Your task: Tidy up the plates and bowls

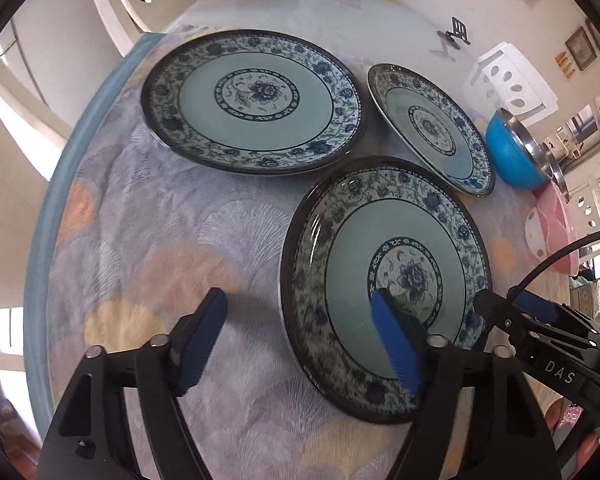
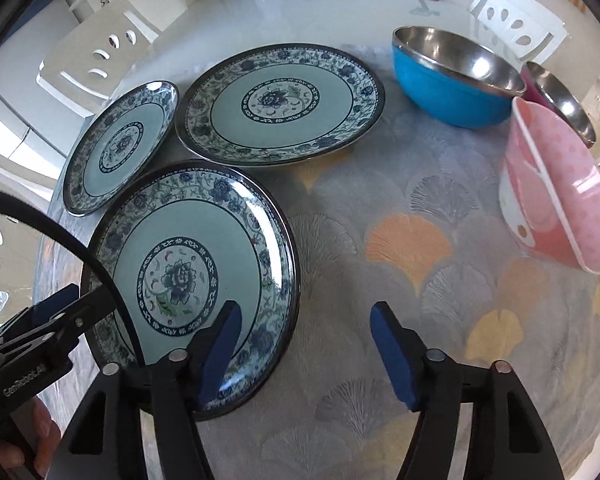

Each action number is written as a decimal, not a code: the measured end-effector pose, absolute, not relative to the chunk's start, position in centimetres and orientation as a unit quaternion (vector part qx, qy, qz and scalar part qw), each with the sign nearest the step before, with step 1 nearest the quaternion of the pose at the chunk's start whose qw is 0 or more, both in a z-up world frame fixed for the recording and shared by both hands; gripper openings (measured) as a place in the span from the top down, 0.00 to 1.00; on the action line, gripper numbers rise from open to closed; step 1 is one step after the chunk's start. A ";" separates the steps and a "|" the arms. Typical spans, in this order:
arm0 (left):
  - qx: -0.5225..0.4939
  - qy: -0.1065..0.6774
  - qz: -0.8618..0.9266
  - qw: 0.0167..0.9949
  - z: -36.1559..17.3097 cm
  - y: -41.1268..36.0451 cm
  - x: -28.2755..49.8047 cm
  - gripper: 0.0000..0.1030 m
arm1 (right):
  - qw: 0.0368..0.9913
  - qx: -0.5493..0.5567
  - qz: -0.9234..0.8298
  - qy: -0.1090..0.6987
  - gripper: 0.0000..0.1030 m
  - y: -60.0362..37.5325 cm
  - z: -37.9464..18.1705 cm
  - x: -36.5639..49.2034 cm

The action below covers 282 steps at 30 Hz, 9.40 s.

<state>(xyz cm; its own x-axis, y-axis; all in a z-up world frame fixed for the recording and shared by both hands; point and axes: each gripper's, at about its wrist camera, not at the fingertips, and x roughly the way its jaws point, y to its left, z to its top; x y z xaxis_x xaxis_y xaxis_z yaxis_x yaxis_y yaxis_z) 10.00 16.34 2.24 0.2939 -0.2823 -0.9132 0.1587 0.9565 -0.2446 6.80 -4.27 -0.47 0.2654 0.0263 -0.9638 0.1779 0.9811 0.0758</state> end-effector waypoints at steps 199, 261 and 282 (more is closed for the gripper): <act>-0.019 0.497 -0.234 0.835 2.6 24.2 28.5 0.71 | 0.804 0.128 0.031 0.580 0.72 5.6 2.9 20.7; -0.162 0.531 -0.124 0.822 3.7 28.3 -6.8 0.71 | 0.714 0.142 0.123 0.674 0.69 6.4 2.8 -7.6; -0.152 0.529 -0.115 0.827 4.5 29.8 -4.0 0.71 | 0.691 0.161 0.116 0.695 0.69 6.1 1.3 -5.6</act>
<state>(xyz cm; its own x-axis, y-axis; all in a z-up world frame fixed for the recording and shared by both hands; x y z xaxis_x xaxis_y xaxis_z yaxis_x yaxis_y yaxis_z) -4.00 29.79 4.45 0.4142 -0.3510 -0.8398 0.0292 0.9273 -0.3732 -5.60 6.06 1.31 0.0081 0.3851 -0.9228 0.0631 0.9208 0.3848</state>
